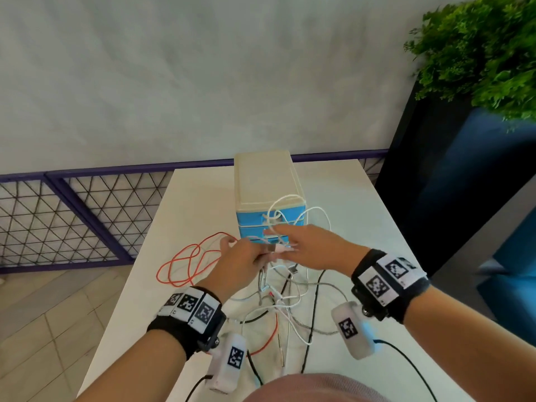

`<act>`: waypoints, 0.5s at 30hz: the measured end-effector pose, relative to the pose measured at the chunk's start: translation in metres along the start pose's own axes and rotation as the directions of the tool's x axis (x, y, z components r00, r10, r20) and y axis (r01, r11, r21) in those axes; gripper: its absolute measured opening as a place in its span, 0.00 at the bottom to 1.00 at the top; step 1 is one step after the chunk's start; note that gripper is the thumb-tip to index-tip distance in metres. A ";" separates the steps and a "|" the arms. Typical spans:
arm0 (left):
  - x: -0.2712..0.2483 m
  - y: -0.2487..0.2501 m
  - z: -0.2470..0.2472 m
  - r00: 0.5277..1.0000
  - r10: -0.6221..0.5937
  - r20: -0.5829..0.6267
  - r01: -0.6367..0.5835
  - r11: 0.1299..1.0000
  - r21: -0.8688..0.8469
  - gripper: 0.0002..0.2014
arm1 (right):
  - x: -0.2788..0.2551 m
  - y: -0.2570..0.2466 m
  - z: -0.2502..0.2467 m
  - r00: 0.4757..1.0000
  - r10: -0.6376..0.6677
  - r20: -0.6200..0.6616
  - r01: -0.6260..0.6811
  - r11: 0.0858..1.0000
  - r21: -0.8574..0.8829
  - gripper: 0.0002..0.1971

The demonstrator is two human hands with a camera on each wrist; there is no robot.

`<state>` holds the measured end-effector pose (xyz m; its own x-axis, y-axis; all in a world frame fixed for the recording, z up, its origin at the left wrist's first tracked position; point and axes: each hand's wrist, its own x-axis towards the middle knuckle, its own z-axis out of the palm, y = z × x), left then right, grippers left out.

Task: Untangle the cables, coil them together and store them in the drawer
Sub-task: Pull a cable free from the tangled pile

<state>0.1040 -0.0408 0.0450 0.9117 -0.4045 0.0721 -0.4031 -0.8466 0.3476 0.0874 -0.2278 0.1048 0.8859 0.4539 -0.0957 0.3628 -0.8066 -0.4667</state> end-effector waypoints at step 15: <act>-0.004 -0.007 0.013 0.994 -0.004 0.106 0.013 0.996 -0.083 0.11 | -0.001 -0.002 -0.003 0.995 0.052 -0.091 -0.032 0.976 0.216 0.08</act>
<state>0.1021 -0.0381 0.0300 0.8996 -0.4358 -0.0287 -0.3836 -0.8200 0.4249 0.0863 -0.2274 0.1083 0.9262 0.3750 -0.0399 0.2636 -0.7194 -0.6426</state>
